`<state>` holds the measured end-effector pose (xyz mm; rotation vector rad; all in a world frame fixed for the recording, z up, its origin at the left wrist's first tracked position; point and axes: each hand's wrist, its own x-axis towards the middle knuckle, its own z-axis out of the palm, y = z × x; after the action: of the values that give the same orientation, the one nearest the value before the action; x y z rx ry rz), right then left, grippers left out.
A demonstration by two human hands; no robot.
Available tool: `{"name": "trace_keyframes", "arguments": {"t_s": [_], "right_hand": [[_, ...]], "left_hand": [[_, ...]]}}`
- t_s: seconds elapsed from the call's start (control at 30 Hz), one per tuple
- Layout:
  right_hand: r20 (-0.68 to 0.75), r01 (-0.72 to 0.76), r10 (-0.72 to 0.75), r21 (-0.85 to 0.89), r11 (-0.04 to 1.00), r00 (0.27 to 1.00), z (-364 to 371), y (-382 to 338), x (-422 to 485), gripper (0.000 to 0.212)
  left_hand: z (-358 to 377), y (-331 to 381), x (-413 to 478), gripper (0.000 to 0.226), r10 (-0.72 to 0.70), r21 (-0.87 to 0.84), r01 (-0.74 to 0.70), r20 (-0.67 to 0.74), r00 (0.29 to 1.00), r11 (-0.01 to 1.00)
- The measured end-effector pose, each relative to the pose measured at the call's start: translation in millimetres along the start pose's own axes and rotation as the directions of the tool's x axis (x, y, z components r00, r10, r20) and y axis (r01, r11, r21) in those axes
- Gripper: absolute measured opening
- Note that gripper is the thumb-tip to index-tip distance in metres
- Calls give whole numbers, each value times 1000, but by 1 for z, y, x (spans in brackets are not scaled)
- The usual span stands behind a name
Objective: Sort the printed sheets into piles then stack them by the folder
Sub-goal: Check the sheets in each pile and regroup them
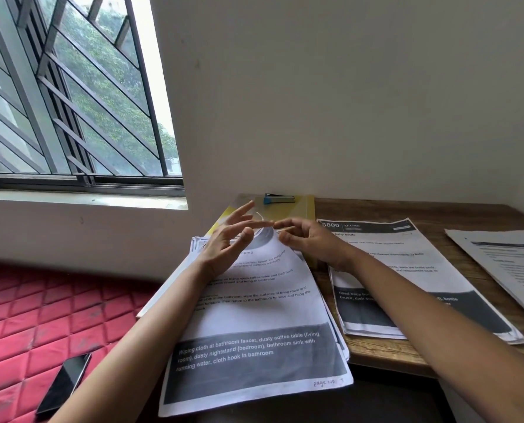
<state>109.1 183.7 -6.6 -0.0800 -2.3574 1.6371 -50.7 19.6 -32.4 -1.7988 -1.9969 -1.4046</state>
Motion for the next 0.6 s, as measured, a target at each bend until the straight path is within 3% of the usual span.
{"name": "trace_keyframes", "arguments": {"t_s": [0.33,0.6], "right_hand": [[-48,-58,54,-78,995,997,-5,3,3,33],[-33,-33,30,-88,996,999,-1,0,0,33]], "left_hand": [[-2,0,-2,63,8,16,-7,-49,999,1000],[-1,6,-3,49,60,109,-64,47,997,992]]}}
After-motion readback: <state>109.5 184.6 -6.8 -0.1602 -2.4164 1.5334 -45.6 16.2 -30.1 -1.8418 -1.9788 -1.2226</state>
